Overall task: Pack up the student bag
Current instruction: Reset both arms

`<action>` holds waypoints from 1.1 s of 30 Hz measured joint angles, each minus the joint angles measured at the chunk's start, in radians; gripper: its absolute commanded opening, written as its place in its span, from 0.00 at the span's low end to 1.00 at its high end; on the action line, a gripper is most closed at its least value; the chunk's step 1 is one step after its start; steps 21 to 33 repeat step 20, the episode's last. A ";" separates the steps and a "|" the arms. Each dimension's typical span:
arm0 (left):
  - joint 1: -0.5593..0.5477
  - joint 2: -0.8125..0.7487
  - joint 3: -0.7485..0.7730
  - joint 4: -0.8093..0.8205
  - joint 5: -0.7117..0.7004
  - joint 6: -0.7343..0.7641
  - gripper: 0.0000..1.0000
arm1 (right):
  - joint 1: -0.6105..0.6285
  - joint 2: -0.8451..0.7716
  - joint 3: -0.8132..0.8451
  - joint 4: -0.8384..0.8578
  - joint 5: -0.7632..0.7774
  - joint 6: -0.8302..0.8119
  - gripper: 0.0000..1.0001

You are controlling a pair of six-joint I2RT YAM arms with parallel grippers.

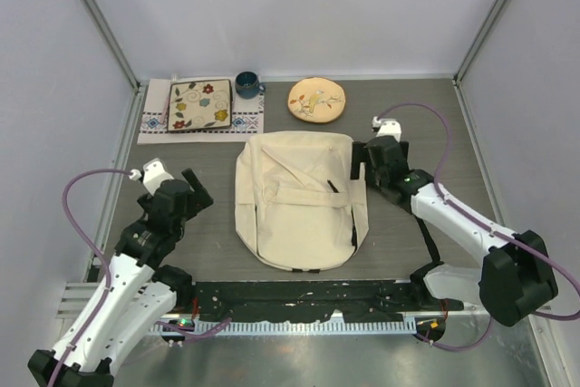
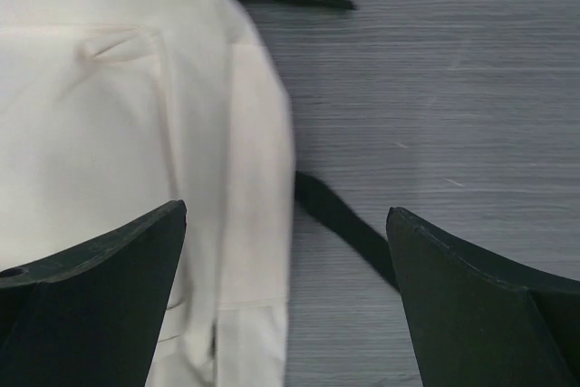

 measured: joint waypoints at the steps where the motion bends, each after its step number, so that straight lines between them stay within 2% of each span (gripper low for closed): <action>1: 0.000 -0.003 -0.002 0.006 0.000 0.001 1.00 | -0.028 -0.011 -0.009 -0.011 -0.008 -0.001 0.98; 7: 0.000 0.028 -0.003 0.047 -0.010 0.007 1.00 | -0.357 -0.094 -0.085 0.043 -0.069 0.041 0.98; 11: 0.000 0.068 -0.003 0.087 -0.010 0.018 1.00 | -0.481 -0.132 -0.159 0.106 -0.086 0.071 0.98; 15: 0.000 0.111 -0.003 0.127 -0.010 0.029 1.00 | -0.503 -0.129 -0.222 0.225 -0.065 0.070 0.98; 20: 0.000 0.134 -0.003 0.162 -0.022 0.053 1.00 | -0.503 -0.130 -0.404 0.498 -0.010 0.008 0.98; 33: 0.000 0.134 -0.003 0.162 -0.022 0.053 1.00 | -0.503 -0.130 -0.404 0.498 -0.010 0.008 0.98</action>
